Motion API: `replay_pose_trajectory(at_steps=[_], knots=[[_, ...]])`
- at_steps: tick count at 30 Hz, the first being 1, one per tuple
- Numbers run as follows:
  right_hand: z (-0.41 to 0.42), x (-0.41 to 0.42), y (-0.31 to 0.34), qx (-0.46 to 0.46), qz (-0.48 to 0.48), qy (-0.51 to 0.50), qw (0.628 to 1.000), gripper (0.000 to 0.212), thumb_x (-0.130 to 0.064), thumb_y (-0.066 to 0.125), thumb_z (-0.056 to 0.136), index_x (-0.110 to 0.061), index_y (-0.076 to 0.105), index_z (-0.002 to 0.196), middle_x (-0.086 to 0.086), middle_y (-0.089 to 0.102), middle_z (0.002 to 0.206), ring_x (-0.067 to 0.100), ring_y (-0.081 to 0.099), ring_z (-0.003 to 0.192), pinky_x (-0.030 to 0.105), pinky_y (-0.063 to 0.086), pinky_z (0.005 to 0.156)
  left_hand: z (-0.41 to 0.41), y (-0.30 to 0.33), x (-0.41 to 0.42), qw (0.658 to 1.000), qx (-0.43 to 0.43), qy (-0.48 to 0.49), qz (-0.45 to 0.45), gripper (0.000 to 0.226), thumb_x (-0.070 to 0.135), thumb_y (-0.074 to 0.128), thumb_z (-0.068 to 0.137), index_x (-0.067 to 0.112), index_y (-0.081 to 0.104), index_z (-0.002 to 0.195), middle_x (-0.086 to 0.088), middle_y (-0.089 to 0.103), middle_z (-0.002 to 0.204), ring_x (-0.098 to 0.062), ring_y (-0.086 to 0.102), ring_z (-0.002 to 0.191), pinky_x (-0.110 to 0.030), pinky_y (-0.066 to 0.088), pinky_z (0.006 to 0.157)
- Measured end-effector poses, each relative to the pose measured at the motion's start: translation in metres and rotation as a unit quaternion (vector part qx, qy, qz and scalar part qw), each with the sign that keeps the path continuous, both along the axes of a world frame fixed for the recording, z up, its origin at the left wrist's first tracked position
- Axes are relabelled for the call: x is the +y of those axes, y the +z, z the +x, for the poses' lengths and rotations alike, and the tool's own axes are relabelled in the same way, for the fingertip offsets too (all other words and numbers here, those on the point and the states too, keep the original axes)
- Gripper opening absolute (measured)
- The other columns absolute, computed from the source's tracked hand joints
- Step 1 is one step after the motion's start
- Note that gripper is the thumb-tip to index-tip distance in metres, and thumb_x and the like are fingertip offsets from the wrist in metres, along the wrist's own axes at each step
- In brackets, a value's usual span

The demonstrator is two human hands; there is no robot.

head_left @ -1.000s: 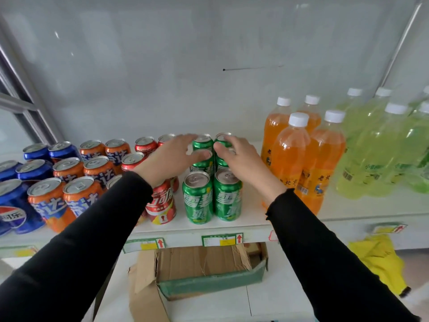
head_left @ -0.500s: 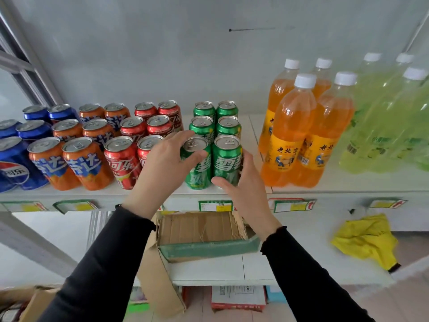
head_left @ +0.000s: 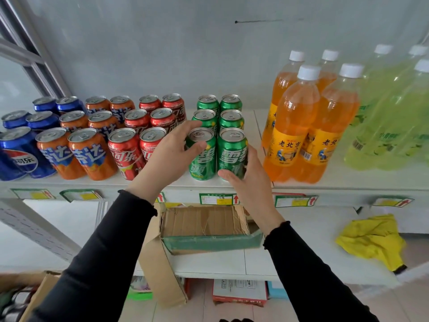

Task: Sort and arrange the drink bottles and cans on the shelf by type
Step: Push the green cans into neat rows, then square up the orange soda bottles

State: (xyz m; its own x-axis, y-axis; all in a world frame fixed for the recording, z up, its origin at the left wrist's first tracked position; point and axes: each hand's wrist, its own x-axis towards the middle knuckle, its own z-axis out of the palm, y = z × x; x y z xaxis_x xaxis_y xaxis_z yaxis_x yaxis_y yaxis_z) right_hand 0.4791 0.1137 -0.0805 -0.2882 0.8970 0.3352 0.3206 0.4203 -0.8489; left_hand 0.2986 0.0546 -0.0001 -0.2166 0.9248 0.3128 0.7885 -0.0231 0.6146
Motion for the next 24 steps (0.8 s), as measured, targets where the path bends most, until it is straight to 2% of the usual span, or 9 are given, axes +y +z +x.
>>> replay_pose_trajectory(at_steps=[2,5,9,14,17,18,20,22,24], knots=[[0.001,-0.001,0.001,0.003,-0.004,0.002,1.000,0.075,-0.035,0.080,0.083,-0.030,0.037,0.144,-0.024,0.053,0.124,-0.004,0.050,0.111,0.008,0.040,0.085,0.001,0.000,0.001,1.000,0.005,0.000,-0.002,0.048,0.034,0.058,0.099,0.027,0.046,0.146,0.007,0.058,0.120,-0.017,0.057,0.104,-0.017,0.037,0.073],[0.002,-0.001,0.002,0.002,-0.004,0.008,1.000,0.076,-0.034,0.080,0.083,-0.029,0.036,0.145,-0.021,0.054,0.127,-0.002,0.051,0.113,0.017,0.045,0.091,0.001,-0.001,0.000,1.000,0.004,0.001,-0.006,0.053,0.034,0.057,0.100,0.024,0.043,0.150,-0.004,0.059,0.132,-0.027,0.058,0.115,-0.021,0.039,0.074],[0.003,-0.001,0.002,-0.011,0.001,0.007,1.000,0.078,-0.034,0.079,0.084,-0.028,0.035,0.147,-0.014,0.056,0.138,0.001,0.051,0.119,0.023,0.046,0.098,0.000,-0.002,0.001,1.000,0.015,0.001,-0.006,0.056,0.038,0.056,0.100,0.024,0.041,0.152,0.001,0.051,0.148,-0.018,0.050,0.131,-0.030,0.042,0.100],[0.009,-0.006,-0.001,-0.046,0.017,0.012,0.999,0.084,-0.028,0.074,0.089,-0.035,0.021,0.155,-0.014,0.050,0.147,0.000,0.048,0.128,0.023,0.041,0.107,0.007,-0.004,-0.001,0.999,0.033,0.009,-0.002,0.055,0.032,0.053,0.103,0.021,0.038,0.154,0.000,0.044,0.154,-0.018,0.044,0.138,-0.026,0.036,0.103],[0.022,-0.020,0.001,-0.098,0.074,-0.023,0.992,0.076,-0.031,0.065,0.097,-0.032,0.019,0.158,-0.009,0.048,0.151,0.006,0.048,0.132,0.017,0.036,0.103,0.028,-0.002,-0.007,0.992,0.067,0.031,0.102,0.053,0.023,0.056,0.101,0.025,0.040,0.152,0.004,0.036,0.158,-0.016,0.035,0.144,-0.033,0.034,0.114],[0.029,-0.027,0.003,-0.086,0.114,-0.040,0.989,0.066,-0.031,0.061,0.100,-0.028,0.029,0.156,-0.008,0.052,0.147,0.007,0.052,0.128,0.018,0.040,0.102,0.039,0.000,-0.009,0.987,0.058,0.027,0.144,0.051,0.021,0.057,0.100,0.025,0.044,0.149,0.005,0.039,0.156,-0.012,0.036,0.143,-0.027,0.032,0.114],[0.046,-0.036,0.006,-0.009,0.191,-0.065,0.979,0.040,-0.027,0.061,0.101,-0.019,0.054,0.139,-0.003,0.065,0.128,0.007,0.062,0.113,0.026,0.054,0.093,0.064,0.007,-0.012,0.981,0.027,-0.001,0.194,0.048,0.020,0.061,0.098,0.021,0.048,0.144,0.007,0.046,0.148,-0.003,0.040,0.135,-0.014,0.031,0.108],[0.068,-0.037,0.010,0.077,0.238,-0.100,0.963,0.024,-0.020,0.065,0.098,-0.010,0.063,0.119,0.001,0.067,0.111,0.012,0.065,0.099,0.033,0.057,0.081,0.088,0.012,-0.009,0.978,0.004,-0.044,0.204,0.051,0.020,0.064,0.095,0.019,0.047,0.143,0.006,0.049,0.141,-0.005,0.045,0.130,-0.021,0.038,0.108],[0.091,-0.030,0.012,0.138,0.238,-0.153,0.949,0.023,-0.015,0.067,0.096,-0.005,0.059,0.115,0.003,0.060,0.111,0.022,0.063,0.098,0.037,0.054,0.080,0.109,0.014,-0.001,0.979,-0.008,-0.077,0.187,0.061,0.023,0.067,0.093,0.021,0.041,0.148,0.006,0.046,0.143,-0.008,0.044,0.134,-0.030,0.040,0.110]])
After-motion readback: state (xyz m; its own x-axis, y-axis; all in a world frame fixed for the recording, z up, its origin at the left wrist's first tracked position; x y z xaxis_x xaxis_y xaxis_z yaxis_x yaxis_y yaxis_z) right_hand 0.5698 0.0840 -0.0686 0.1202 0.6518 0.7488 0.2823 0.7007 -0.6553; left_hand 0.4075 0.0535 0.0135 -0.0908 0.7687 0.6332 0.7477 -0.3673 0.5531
